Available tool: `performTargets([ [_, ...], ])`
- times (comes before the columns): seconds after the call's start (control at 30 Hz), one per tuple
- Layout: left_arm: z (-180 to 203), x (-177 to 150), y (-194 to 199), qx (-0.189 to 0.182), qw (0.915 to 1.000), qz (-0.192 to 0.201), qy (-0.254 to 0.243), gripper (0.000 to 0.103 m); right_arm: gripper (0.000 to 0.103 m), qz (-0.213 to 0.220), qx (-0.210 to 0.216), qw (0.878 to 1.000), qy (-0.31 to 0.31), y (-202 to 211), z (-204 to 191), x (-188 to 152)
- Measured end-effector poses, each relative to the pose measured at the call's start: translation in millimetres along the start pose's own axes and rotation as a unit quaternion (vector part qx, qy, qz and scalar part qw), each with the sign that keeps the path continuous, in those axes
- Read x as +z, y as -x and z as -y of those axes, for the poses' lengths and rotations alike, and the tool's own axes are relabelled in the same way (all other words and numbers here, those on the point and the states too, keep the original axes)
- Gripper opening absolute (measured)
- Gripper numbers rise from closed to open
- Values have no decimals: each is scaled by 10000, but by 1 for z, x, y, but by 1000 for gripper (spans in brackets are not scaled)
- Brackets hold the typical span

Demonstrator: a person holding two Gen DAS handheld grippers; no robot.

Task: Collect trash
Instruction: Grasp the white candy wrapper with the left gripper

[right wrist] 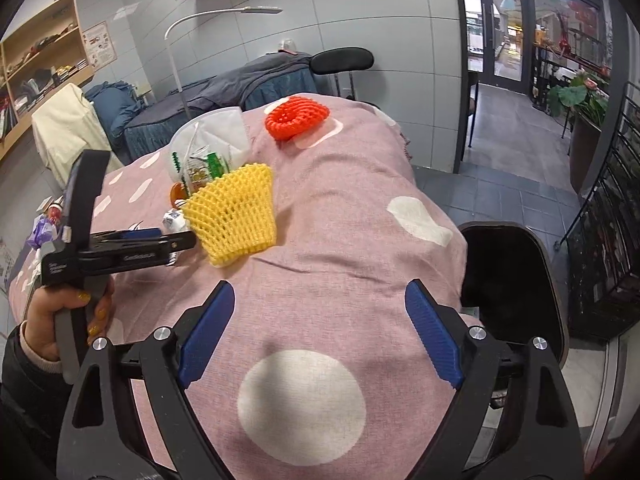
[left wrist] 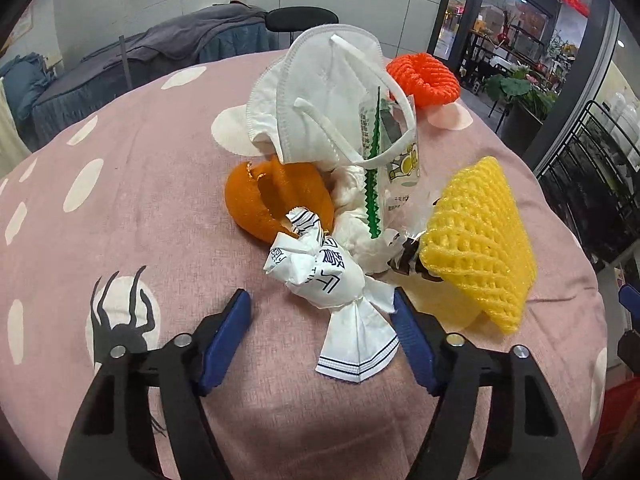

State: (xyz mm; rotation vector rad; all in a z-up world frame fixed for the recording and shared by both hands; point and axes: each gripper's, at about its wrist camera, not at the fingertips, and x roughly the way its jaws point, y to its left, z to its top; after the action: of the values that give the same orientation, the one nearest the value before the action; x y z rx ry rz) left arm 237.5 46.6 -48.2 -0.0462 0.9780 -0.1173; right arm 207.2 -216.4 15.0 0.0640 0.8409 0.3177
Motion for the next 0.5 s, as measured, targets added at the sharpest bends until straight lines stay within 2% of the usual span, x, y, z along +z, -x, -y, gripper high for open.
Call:
performTargets([
  [0.13, -8, -2, 2, 7, 9999, -13, 101, 31, 86, -155, 171, 9995, 237, -12, -16, 4],
  [0.23, -16, -7, 11, -251, 9990, 54, 375, 21, 86, -332, 264, 9982, 413, -25, -28, 8],
  [0.5, -24, -28, 42, -265, 9978, 360, 499, 19, 86, -611, 225, 9932, 963, -55, -62, 26],
])
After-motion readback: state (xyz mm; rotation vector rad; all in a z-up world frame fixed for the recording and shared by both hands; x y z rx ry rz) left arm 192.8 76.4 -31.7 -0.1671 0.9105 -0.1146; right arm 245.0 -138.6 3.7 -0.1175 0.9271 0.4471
